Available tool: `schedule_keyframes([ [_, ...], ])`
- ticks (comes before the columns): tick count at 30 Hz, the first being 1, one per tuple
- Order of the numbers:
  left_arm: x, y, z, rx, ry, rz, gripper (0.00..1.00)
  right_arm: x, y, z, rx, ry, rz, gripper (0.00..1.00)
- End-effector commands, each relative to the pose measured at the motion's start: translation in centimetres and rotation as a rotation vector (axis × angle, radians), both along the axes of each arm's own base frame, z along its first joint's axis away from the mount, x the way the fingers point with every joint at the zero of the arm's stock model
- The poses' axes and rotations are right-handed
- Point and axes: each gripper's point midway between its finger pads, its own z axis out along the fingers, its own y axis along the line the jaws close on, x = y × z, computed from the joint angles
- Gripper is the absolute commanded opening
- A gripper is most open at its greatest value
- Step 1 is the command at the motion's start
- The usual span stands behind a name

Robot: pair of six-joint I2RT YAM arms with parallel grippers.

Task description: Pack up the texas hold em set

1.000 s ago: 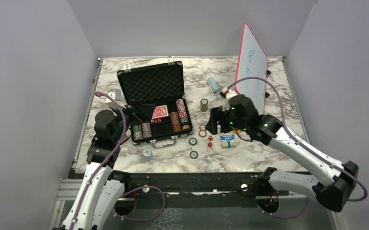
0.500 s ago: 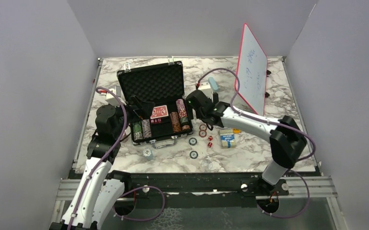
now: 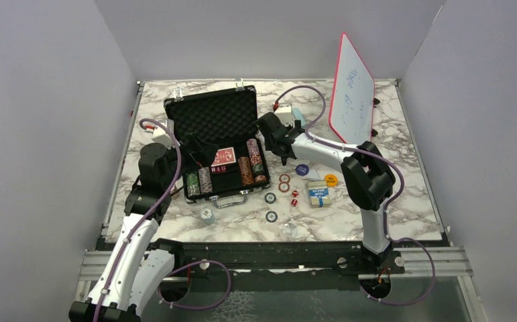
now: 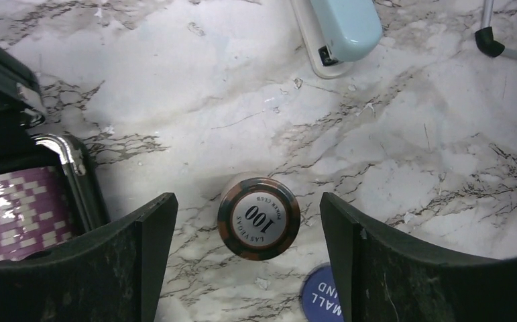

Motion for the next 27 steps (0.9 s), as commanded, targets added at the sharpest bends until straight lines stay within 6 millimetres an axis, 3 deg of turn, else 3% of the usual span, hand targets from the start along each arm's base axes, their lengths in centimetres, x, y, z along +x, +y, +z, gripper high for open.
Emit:
schedule_keyframes([
  [1, 0.2, 0.0, 1.8, -0.013, -0.043, -0.004, 0.99, 1.0, -0.6, -0.5, 0.006, 0.005, -0.019, 0.78],
  [4, 0.4, -0.1, 1.5, -0.01, -0.034, -0.007, 0.99, 1.2, -0.8, -1.3, 0.022, 0.034, -0.009, 0.71],
  [7, 0.5, -0.2, 1.5, -0.011, -0.029, -0.013, 0.98, 1.3, -0.2, -1.2, 0.038, 0.038, 0.036, 0.56],
  [11, 0.3, -0.4, 1.4, -0.02, -0.024, -0.021, 0.98, 1.3, 0.7, 0.3, 0.075, 0.025, 0.083, 0.39],
  [15, -0.1, -0.5, 1.4, -0.027, -0.031, -0.03, 0.98, 1.1, 0.9, 3.1, 0.106, -0.01, 0.116, 0.28],
  [21, -0.5, -1.2, 1.5, -0.022, -0.031, -0.08, 0.98, -0.5, 1.7, 8.2, 0.194, -0.03, 0.215, 0.23],
  [27, -1.0, -2.8, 1.3, -0.005, -0.036, -0.207, 0.98, -5.2, 3.1, 12.3, 0.322, 0.024, 0.429, 0.23],
])
